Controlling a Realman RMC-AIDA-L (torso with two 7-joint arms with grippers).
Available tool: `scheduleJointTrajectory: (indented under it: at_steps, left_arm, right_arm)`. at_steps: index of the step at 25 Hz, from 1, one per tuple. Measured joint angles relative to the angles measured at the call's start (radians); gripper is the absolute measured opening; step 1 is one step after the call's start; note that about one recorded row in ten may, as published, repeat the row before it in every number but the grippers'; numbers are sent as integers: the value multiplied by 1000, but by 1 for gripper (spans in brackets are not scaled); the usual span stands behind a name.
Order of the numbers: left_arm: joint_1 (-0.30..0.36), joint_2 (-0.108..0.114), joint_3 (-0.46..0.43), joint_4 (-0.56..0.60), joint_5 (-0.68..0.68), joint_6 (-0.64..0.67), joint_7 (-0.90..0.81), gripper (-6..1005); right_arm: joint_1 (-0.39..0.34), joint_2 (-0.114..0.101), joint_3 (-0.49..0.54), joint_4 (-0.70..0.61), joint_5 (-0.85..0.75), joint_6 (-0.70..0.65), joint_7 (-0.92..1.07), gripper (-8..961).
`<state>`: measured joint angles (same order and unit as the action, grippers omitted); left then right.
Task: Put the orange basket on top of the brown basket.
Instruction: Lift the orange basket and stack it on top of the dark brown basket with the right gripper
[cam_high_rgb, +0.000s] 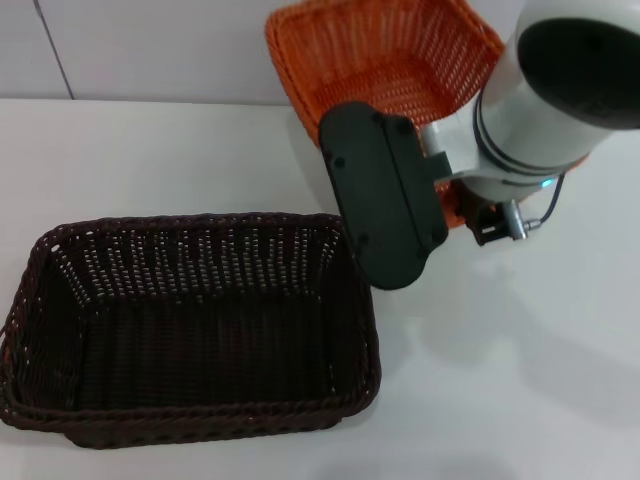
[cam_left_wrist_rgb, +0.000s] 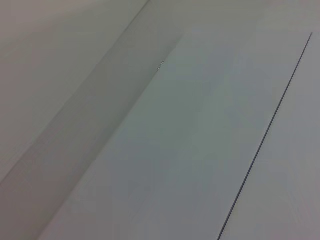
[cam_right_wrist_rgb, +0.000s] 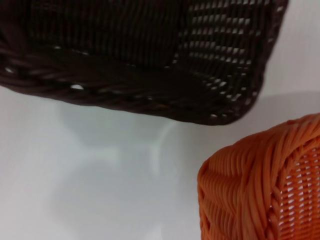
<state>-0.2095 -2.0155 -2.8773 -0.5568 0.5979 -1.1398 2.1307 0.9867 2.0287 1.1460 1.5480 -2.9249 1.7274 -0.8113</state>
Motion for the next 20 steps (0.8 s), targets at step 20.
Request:
scheduleJointTrajectory:
  at_steps: [20]
  left_arm:
    - [-6,-1,-5,17,-4,2,-2,829]
  right_arm:
    - [36,-12,-52,102,1,-199,-64,127]
